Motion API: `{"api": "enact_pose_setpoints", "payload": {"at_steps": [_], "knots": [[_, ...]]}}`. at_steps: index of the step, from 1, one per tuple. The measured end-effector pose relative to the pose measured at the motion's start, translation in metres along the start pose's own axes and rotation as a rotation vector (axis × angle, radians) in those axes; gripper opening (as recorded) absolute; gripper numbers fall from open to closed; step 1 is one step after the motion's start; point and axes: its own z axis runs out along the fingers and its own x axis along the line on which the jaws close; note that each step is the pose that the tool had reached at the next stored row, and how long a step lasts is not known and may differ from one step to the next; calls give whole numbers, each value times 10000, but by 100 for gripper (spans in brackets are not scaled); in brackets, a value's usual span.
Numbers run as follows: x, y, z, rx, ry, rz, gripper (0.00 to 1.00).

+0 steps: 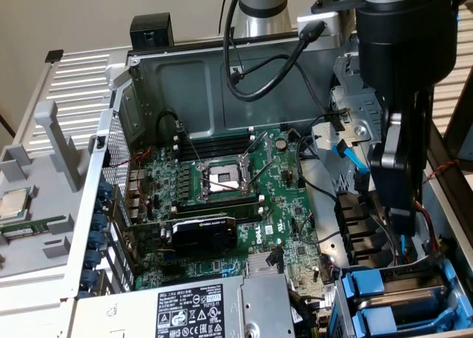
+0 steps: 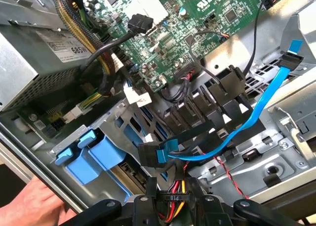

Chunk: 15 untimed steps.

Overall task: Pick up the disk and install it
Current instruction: 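Insert the first disk wire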

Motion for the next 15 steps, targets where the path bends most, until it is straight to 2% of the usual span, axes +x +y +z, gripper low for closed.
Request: {"api": "enact_pose_setpoints", "payload": {"at_steps": [5,13,15], "knots": [[-15,-4,14,-23,80,230,35],[-53,-39,39,-47,152,450,35],[-56,-38,49,-59,188,549,35]]}}
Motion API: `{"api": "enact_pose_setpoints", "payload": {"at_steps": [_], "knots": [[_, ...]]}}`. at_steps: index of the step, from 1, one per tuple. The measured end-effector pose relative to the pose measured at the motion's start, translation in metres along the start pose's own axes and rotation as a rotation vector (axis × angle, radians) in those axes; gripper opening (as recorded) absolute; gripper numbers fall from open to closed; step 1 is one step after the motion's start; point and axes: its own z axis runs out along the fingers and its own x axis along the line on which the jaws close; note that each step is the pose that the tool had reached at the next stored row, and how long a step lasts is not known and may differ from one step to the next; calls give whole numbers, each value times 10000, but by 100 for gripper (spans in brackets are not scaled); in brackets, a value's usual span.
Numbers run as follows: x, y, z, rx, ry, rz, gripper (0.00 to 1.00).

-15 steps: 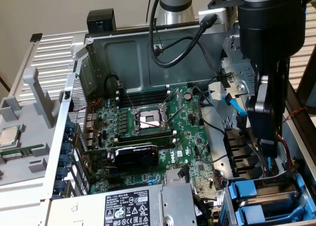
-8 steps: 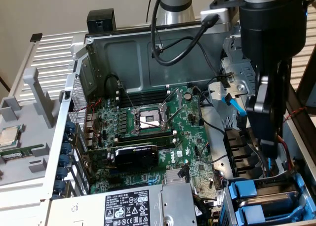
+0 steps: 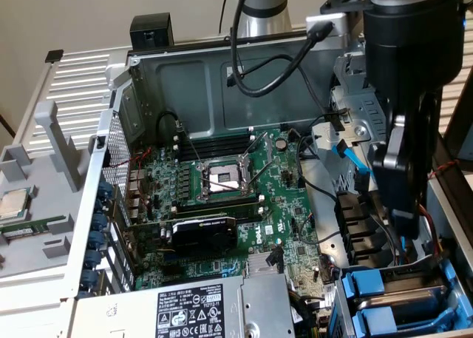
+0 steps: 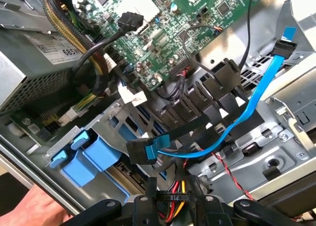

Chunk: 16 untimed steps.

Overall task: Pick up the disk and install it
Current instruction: 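Insert the first disk wire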

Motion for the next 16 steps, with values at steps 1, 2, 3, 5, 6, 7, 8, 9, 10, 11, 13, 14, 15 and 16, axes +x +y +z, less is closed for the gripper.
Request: {"api": "enact_pose_setpoints", "payload": {"at_steps": [1,2,3,5,6,7,8,9,10,11,13,14,15,16], "knots": [[-1,3,6,-7,21,60,35],[-5,5,12,-13,41,115,35],[-11,3,15,-17,54,151,35],[-26,1,22,-24,74,214,35],[-32,4,24,-27,85,244,35],[-38,10,26,-30,94,272,35],[-46,15,27,-32,101,294,35],[-53,19,29,-34,105,307,35],[-61,20,32,-35,107,315,35],[-65,21,36,-36,109,319,35],[-74,15,43,-37,108,319,35],[-80,11,46,-37,108,319,35],[-87,7,48,-38,107,319,35],[-92,6,49,-37,107,319,35]]}}
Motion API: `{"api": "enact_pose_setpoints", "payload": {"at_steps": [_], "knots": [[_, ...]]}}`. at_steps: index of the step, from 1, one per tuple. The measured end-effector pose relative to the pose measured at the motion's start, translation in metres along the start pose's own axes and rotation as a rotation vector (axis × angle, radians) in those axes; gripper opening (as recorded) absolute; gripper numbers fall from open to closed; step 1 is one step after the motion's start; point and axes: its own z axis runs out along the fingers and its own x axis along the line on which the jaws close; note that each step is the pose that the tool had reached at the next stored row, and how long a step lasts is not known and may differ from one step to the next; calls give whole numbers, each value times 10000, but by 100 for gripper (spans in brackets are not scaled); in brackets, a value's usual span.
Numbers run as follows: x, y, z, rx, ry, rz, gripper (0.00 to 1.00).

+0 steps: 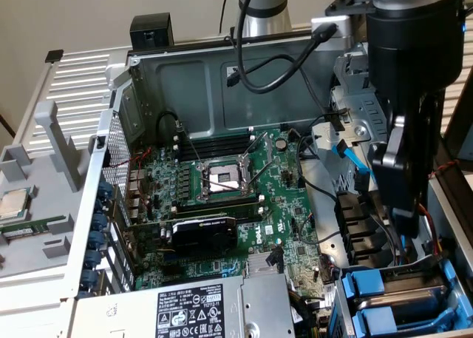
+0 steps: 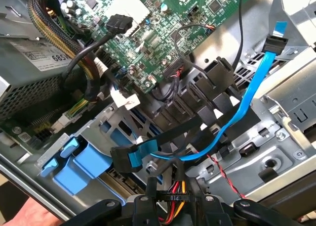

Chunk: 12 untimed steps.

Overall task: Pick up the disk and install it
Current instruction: 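Insert the first disk wire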

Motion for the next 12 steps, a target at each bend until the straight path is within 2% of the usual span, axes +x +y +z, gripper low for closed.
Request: {"api": "enact_pose_setpoints", "payload": {"at_steps": [12], "knots": [[-23,16,1,-3,-3,1,35]]}}
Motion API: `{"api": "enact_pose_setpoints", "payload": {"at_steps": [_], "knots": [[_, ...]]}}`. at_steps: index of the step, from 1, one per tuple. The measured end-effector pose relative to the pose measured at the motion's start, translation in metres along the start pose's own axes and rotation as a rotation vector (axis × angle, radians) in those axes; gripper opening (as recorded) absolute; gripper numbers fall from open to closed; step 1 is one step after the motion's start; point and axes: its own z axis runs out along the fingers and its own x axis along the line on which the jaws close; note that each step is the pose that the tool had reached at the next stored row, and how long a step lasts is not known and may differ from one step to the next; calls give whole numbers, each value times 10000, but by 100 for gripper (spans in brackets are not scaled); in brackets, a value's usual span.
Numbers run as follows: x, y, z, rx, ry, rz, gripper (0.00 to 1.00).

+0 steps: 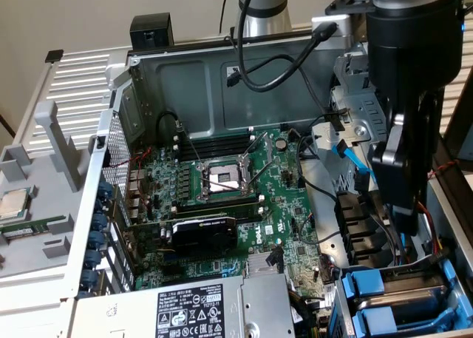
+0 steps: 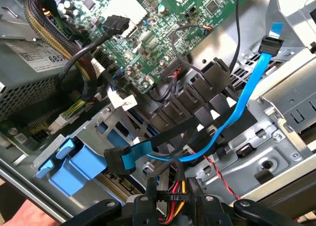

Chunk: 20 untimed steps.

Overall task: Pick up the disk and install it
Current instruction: 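Insert the first disk wire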

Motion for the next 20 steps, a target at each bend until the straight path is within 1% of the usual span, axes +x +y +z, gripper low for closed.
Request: {"api": "enact_pose_setpoints", "payload": {"at_steps": [5,16,17,19,20], "knots": [[-2,4,5,-14,-8,14,35],[-3,4,7,-15,-8,17,35],[-3,4,8,-16,-9,17,36],[-3,4,8,-15,-9,17,36],[-3,4,7,-15,-9,17,43]]}}
